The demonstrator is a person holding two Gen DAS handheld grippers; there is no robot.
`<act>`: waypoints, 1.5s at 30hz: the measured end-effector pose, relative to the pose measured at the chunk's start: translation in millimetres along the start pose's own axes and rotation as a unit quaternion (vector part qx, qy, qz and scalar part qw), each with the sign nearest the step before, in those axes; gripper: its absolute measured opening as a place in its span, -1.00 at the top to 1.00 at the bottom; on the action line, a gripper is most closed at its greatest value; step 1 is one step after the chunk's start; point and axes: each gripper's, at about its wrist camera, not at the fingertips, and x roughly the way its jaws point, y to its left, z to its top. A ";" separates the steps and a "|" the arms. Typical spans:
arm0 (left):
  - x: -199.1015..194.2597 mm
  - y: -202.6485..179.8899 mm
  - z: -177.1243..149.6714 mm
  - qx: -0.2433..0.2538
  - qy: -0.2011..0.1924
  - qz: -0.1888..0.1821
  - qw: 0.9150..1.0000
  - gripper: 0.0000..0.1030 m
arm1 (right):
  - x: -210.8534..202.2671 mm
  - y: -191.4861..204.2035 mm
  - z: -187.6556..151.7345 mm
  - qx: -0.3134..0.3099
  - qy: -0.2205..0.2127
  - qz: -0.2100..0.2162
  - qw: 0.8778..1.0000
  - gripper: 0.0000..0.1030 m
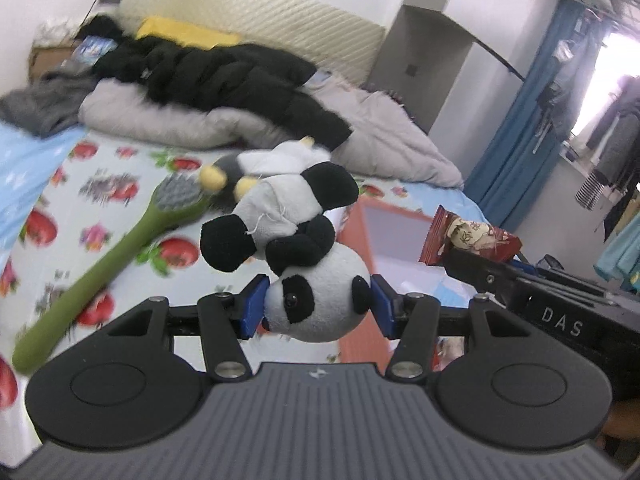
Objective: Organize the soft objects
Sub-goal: 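Carry the panda and chocolate packet with both tools over the box, then open both tools to drop the panda and chocolate packet into the box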
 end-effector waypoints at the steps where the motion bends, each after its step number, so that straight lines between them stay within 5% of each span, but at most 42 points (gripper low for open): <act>1: 1.3 -8.0 4.9 0.006 -0.002 -0.005 1.000 -0.17 | -3.6 -3.7 4.4 0.002 -0.003 -0.003 1.000 0.45; 11: 33.3 -87.9 46.2 0.040 -0.004 -0.071 0.997 -0.17 | -38.3 -59.2 39.5 0.017 -0.040 -0.058 0.997 0.45; 21: 118.1 -147.0 55.5 0.075 0.041 -0.106 0.991 -0.08 | -37.7 -129.4 50.4 0.045 -0.037 -0.111 0.992 0.45; 33: 232.9 -164.3 19.4 0.089 0.138 -0.105 0.981 -0.03 | 23.1 -210.6 -8.8 0.129 0.087 -0.149 0.977 0.45; 45: 304.6 -177.3 6.4 0.097 0.181 -0.098 0.974 -0.03 | 78.9 -245.8 -44.1 0.164 0.184 -0.139 0.959 0.43</act>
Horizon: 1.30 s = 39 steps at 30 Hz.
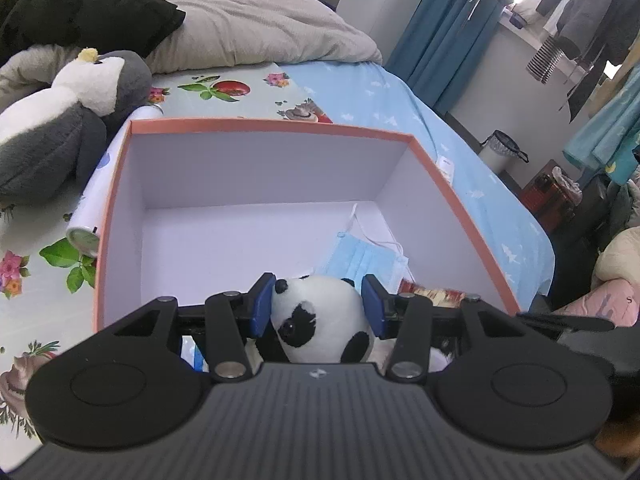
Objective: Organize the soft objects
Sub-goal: 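Open both tools to drop the panda and chocolate packet into the box, then raise both open tools away from the box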
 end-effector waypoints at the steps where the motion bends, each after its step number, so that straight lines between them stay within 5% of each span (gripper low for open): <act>1: 1.0 -0.3 0.8 0.000 0.000 0.000 1.000 -0.03 | 4.0 -0.6 -0.7 0.000 0.006 0.002 1.000 0.42; 13: -39.3 -5.4 11.6 -0.007 -0.019 0.005 1.000 -0.26 | -7.7 0.9 2.0 0.007 -0.002 0.003 1.000 0.21; 29: -211.3 -33.6 -2.7 0.018 -0.116 0.000 0.993 -0.27 | -158.9 46.0 24.8 -0.023 -0.156 0.000 0.987 0.21; 39: -296.1 -40.5 -53.7 0.024 -0.142 -0.007 0.990 -0.27 | -223.0 73.2 -13.8 -0.034 -0.179 0.001 0.983 0.21</act>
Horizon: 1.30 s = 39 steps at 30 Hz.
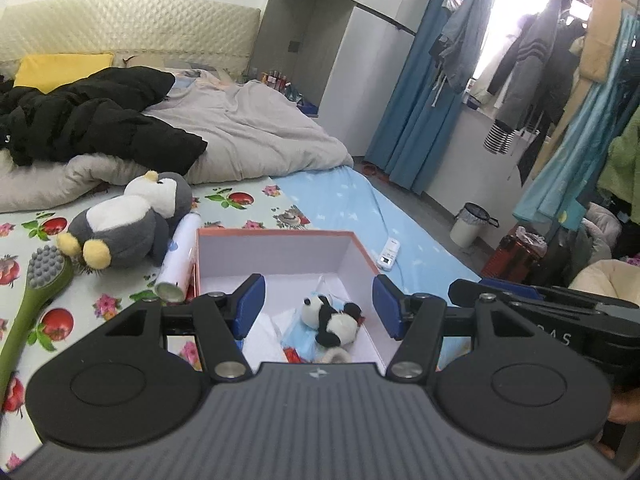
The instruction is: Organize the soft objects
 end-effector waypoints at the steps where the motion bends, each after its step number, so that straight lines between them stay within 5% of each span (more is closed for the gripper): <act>1: -6.3 -1.8 -5.2 0.003 0.000 0.000 1.000 -0.27 | -6.9 1.9 -4.2 0.001 -0.001 0.000 1.000 0.21; 20: -22.7 -1.9 -91.0 -0.003 0.025 0.017 1.000 -0.33 | -34.9 6.5 -86.7 0.013 0.015 -0.011 1.000 0.21; 39: -20.5 15.8 -113.7 -0.002 0.027 0.039 0.999 -0.34 | -25.1 12.3 -119.6 0.007 0.026 -0.011 1.000 0.21</act>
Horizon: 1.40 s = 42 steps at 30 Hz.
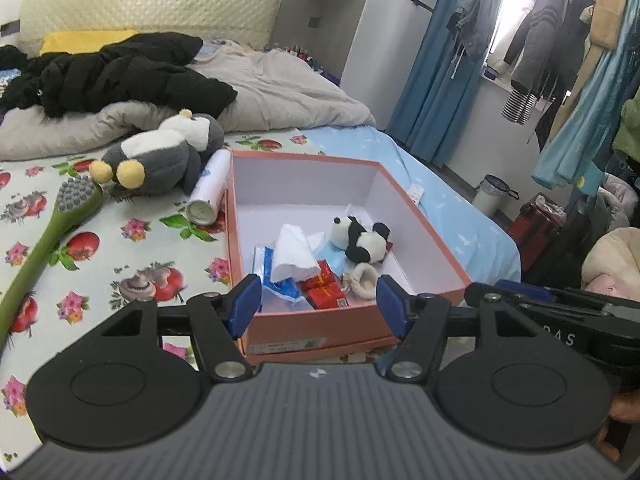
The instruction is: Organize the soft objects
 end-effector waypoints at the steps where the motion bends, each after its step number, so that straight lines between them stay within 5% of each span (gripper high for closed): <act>1: -0.3 0.7 0.8 -0.001 -0.001 0.000 1.000 -0.34 | 0.1 -0.7 -0.2 0.001 0.000 0.000 1.000 0.21; 9: -1.3 2.1 6.2 -0.008 -0.006 -0.001 1.000 -0.39 | 3.3 -1.4 -0.1 0.000 0.004 -0.001 1.000 0.14; 11: -1.5 1.9 7.2 -0.007 -0.008 0.000 1.000 -0.49 | 3.4 -1.8 0.0 -0.002 0.003 -0.005 1.000 -0.49; 13: -1.7 1.4 7.6 -0.007 -0.010 0.002 1.000 -0.68 | 2.0 -3.3 -0.1 0.002 -0.005 -0.007 1.000 -0.72; 16: -2.2 0.5 8.3 -0.004 -0.016 0.003 1.000 -0.90 | 0.6 -4.6 0.2 -0.004 -0.016 -0.014 1.000 -0.72; 21: -1.9 -0.7 9.1 0.004 -0.020 0.020 1.000 -0.99 | 2.0 -7.7 1.2 -0.001 -0.015 -0.019 1.000 -0.75; 23: -1.4 0.5 9.3 0.000 -0.017 0.021 1.000 -0.99 | 2.4 -8.2 1.0 -0.002 -0.013 -0.019 1.000 -1.00; 42: 4.2 4.1 7.7 -0.002 0.001 0.031 1.000 -1.00 | 5.4 -4.8 0.1 -0.003 -0.008 -0.021 1.000 -1.00</act>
